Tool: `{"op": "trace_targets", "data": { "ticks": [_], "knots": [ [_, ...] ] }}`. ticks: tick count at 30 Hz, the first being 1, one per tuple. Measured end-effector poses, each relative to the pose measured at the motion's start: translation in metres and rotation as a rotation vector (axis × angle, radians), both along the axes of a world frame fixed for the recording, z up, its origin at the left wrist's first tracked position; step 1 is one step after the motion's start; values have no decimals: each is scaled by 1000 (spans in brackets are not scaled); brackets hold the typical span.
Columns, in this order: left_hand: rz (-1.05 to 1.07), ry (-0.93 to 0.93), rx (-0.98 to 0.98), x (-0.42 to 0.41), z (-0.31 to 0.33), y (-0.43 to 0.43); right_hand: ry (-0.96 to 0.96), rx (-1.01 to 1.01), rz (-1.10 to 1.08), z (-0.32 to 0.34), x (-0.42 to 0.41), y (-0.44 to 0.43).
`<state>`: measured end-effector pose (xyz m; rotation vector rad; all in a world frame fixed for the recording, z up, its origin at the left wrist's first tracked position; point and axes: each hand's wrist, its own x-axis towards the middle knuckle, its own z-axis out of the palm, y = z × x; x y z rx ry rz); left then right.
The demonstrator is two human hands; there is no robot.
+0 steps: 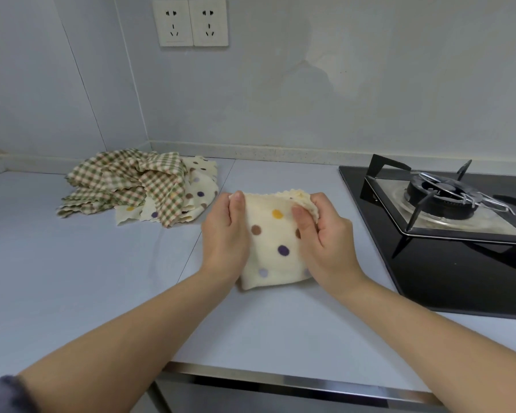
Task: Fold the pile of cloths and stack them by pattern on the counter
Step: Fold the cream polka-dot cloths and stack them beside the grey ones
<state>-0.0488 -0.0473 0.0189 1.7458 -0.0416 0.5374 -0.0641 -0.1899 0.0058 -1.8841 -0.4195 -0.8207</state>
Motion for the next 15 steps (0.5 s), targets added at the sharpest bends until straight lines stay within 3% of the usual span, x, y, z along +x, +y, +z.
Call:
{"op": "trace_targets", "data": {
  "ticks": [6,11,15],
  "knots": [
    [-329,206,-302,-7,-1,-9,11,168,-156,4,12,-21],
    [-336,197,-223,-4,-1,-2,8,159,-151,4,15,-24],
    [-548,45,80,2,14,22,-38,61,-101,9,14,-36]
  ]
}}
